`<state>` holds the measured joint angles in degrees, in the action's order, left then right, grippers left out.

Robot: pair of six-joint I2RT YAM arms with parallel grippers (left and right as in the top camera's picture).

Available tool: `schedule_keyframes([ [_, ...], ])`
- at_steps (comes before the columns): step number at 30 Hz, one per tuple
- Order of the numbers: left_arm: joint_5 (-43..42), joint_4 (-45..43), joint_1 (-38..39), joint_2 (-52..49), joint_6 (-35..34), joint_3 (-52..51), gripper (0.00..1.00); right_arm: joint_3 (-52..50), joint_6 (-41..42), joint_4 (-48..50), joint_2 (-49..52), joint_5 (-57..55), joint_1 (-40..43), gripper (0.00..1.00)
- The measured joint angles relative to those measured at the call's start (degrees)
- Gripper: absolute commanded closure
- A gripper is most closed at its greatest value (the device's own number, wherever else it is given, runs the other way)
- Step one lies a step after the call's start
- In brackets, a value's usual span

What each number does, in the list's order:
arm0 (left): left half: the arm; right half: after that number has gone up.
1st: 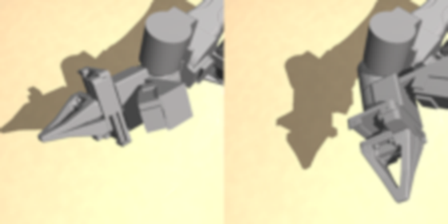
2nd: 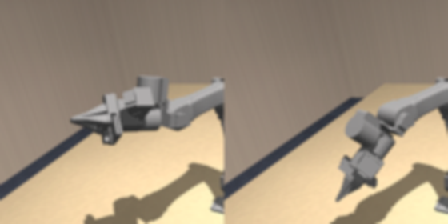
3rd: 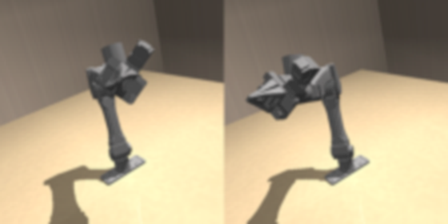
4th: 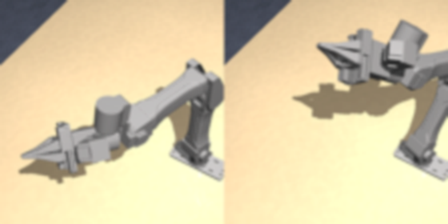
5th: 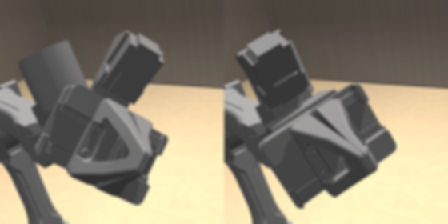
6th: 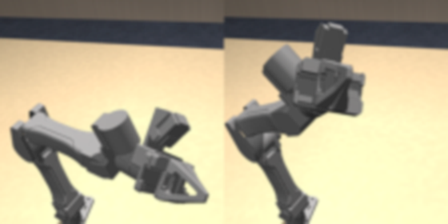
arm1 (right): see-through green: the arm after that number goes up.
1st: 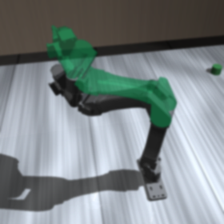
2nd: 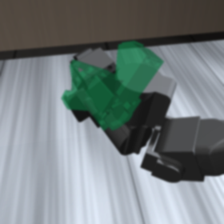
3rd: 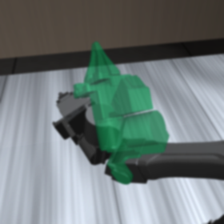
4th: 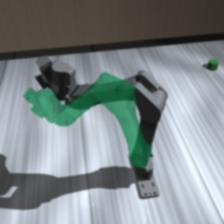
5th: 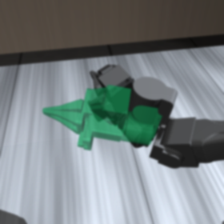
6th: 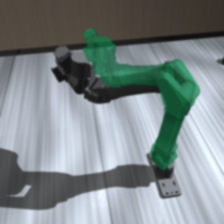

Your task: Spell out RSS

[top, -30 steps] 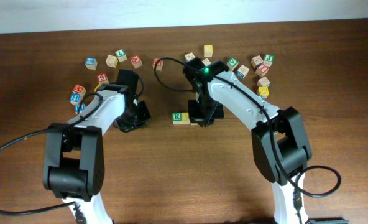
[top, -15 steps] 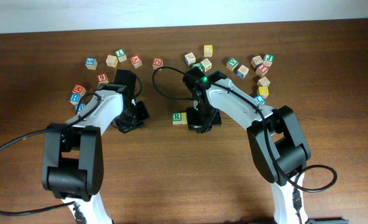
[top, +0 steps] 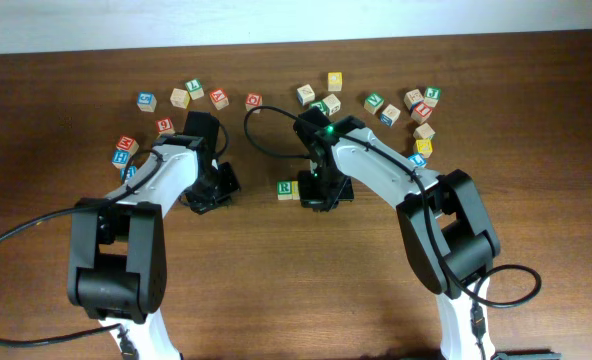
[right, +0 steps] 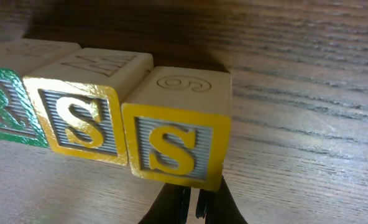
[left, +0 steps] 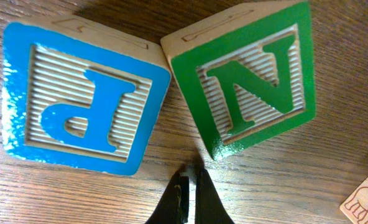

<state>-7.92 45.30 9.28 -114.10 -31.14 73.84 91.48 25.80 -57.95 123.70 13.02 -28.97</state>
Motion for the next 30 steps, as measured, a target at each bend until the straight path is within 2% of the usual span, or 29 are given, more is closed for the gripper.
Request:
schedule_keyframes([
  [30, 0.0, 0.02, 0.0, 0.0, 0.0, 0.0, 1.0, 0.0, 1.49, 2.32, 0.0, -0.02, -2.43, 0.96],
])
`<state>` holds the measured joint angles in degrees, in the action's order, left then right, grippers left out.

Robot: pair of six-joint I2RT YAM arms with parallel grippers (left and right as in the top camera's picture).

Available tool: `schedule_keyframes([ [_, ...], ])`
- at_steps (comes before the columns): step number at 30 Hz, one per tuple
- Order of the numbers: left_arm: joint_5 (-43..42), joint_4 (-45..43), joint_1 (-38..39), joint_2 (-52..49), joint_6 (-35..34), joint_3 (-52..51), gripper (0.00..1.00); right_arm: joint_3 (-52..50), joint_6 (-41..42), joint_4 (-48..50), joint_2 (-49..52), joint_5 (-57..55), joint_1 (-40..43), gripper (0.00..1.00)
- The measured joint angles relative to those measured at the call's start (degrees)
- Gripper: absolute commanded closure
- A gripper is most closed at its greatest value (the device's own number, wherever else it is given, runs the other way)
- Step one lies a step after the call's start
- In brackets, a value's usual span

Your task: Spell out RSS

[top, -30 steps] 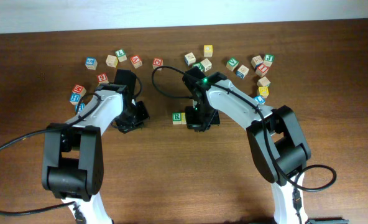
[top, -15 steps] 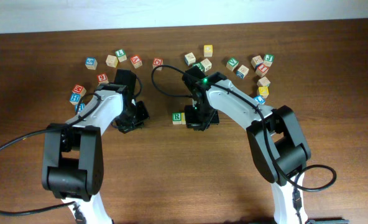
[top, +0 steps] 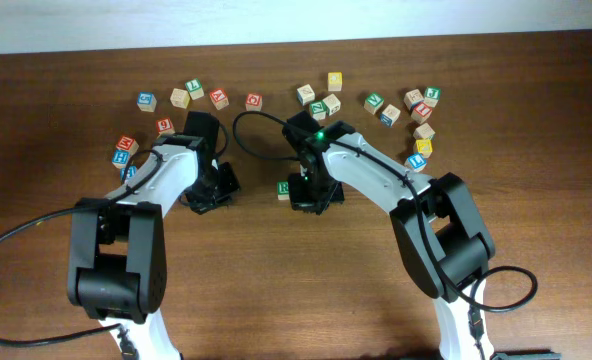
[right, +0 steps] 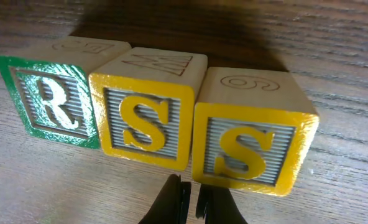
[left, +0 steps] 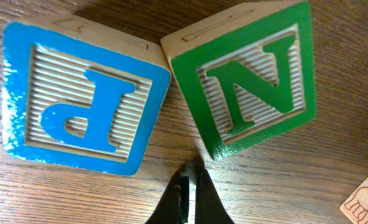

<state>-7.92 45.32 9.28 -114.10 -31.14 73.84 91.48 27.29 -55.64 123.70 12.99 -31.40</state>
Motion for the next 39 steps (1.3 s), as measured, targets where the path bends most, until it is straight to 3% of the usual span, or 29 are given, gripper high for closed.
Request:
schedule_keyframes([
  [8, 0.0, 0.0, 0.0, 0.0, 0.0, 0.0, 1.0, 0.0, 0.02, -0.28, 0.0, 0.02, 0.0, 0.96],
  [15, 0.0, 0.0, 0.0, 0.0, 0.0, 0.0, 1.0, 0.57, -0.02, -7.04, 0.0, 0.0, 0.02, 0.96],
  [39, 0.0, 0.07, 0.0, 0.0, 0.0, 0.0, 1.0, 1.09, -0.02, -2.34, 0.0, -4.59, 0.33, 0.96],
])
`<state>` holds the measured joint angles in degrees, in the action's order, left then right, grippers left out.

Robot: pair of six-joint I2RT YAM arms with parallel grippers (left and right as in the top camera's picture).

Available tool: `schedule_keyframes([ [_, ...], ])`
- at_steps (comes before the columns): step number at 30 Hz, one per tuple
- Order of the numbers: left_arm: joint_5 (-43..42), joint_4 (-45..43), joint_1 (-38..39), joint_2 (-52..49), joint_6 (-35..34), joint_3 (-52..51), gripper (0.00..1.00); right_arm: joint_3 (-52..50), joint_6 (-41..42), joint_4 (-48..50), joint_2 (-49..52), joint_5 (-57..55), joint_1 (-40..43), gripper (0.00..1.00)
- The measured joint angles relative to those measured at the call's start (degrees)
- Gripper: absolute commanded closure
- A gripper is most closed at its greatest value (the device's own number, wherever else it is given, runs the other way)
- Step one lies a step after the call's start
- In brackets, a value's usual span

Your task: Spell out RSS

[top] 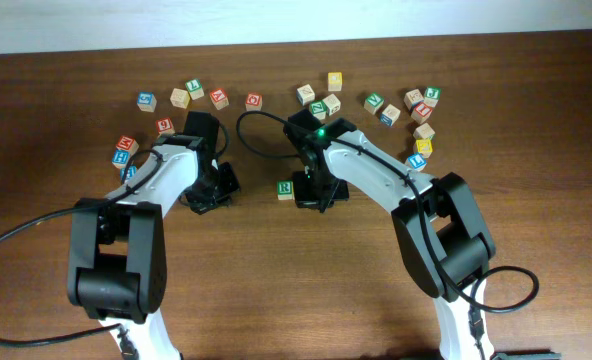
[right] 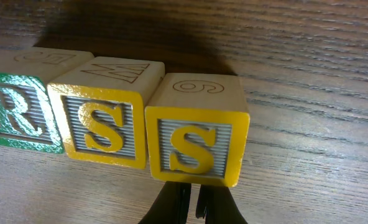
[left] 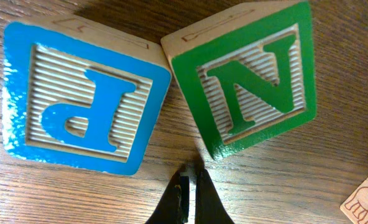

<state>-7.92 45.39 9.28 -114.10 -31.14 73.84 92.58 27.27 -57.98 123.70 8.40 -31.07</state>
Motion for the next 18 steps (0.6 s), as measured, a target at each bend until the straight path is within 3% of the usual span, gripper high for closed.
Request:
schedule_keyframes([
  [18, 0.02, 0.04, 0.0, 0.0, 0.0, 0.0, 1.0, 0.0, 0.04, 1.11, 0.0, 0.0, 0.0, 0.96],
])
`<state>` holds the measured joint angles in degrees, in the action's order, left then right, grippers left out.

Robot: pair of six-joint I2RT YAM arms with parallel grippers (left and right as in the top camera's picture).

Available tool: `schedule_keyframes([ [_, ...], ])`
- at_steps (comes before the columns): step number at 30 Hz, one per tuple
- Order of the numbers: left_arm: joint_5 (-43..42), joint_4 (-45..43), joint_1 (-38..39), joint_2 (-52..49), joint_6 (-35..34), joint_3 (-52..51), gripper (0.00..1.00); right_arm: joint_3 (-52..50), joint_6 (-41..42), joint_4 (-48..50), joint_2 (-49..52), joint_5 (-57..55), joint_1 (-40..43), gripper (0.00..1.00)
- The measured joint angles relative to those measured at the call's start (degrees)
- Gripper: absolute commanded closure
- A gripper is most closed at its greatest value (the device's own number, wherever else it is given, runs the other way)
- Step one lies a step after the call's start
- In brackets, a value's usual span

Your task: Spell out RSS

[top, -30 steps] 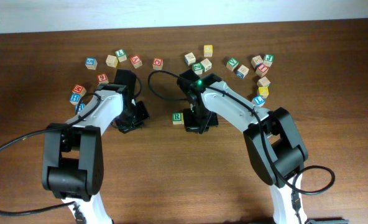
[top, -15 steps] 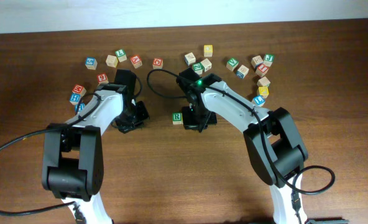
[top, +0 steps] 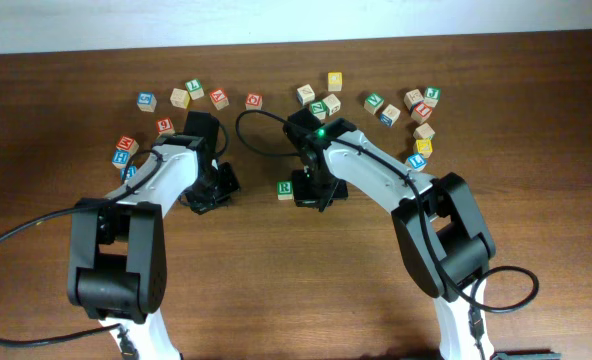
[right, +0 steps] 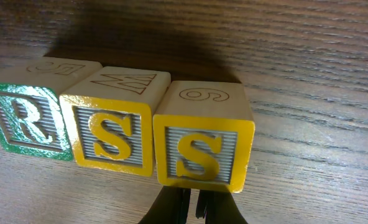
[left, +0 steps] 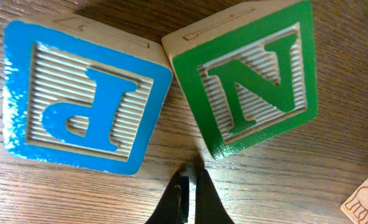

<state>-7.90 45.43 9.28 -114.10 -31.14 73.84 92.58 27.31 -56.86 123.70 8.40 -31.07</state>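
A green R block (right: 22,121), a yellow S block (right: 112,140) and a second yellow S block (right: 202,152) stand side by side in a row, faces toward the right wrist camera. My right gripper (right: 192,198) is shut and empty, its tips just in front of the second S. From overhead only the R block (top: 285,188) shows beside the right gripper (top: 314,190). My left gripper (left: 189,180) is shut and empty, low over the wood before a blue P block (left: 84,99) and a green N block (left: 249,81).
Loose letter blocks lie scattered along the back of the table: one group (top: 196,92) at back left, a small cluster (top: 126,150) by the left arm, another group (top: 416,110) at back right. A picture block's corner (left: 364,202) shows at the left wrist view's lower right.
The right gripper has shifted a little to the left along the row, so more of the R block shows. The three blocks and the left arm have not moved.
At first the second S sat turned askew at the row's right end, the shut right gripper in front of it. Then the gripper stood farther left, the last S still tilted. Later that S stood square against its neighbour, as now. The left gripper stayed by P and N.
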Motion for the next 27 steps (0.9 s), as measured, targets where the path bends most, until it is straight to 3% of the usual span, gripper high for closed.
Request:
schedule_keyframes([
  [18, 0.0, 0.0, 0.0, 0.0, 0.0, 0.0, 1.0, 0.0, 0.0, 0.02, 0.0, 0.04, 0.0, 0.96],
  [27, -0.02, -0.02, 0.0, 0.0, 0.02, 0.0, 1.0, 7.89, -0.31, -12.11, 0.11, 0.07, 0.46, 0.96],
])
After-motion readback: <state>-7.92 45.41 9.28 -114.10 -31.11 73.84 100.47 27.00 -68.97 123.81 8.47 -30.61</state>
